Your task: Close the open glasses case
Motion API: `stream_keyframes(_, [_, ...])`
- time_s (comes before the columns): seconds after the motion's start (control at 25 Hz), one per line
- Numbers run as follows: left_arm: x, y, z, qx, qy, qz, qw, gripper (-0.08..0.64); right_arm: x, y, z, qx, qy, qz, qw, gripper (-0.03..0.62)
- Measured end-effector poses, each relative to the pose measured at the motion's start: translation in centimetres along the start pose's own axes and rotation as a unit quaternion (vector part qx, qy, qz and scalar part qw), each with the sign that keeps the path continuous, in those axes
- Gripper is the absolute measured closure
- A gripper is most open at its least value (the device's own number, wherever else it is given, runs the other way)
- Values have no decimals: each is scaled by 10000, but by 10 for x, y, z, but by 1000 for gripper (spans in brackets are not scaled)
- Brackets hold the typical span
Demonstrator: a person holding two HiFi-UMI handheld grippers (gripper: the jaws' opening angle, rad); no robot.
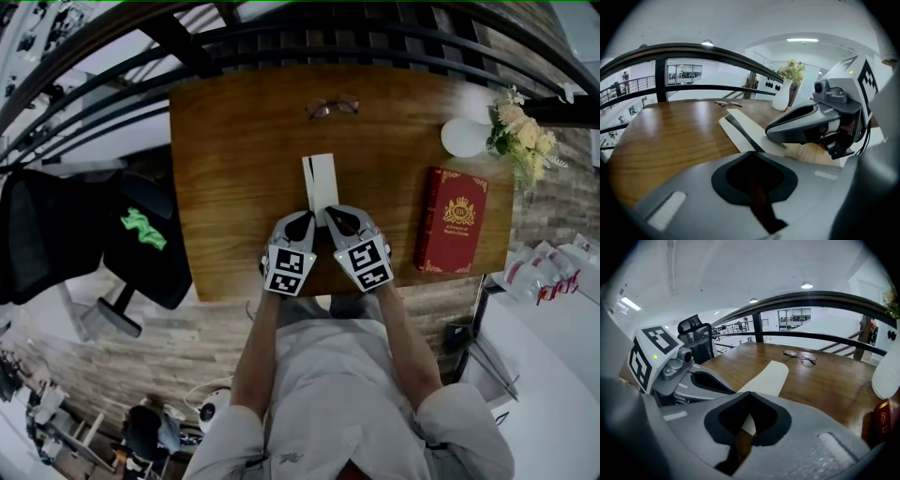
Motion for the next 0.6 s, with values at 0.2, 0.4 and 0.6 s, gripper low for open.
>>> stream_keyframes(0.2, [2, 0, -2, 27, 7, 36, 10000, 540, 1, -2, 0, 17, 6, 14, 10000, 589])
stream_keyframes(0.4, [3, 0, -4, 67, -18, 100, 9999, 540, 2, -5, 0, 54, 43, 39, 10000, 589])
stream_keyframes(0.6, [5, 1, -7, 131, -50, 166, 9998, 540, 4, -8, 1, 103, 78, 67, 9999, 589])
Point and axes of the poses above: the fingertips, and each gripper's own axes: y backward along the fingers, x to its left, z out of its top, the point moved 8 cm from there along y, backward along the fingers, and after that the axes turned 11 degrees about z, right-handed, at the moved point
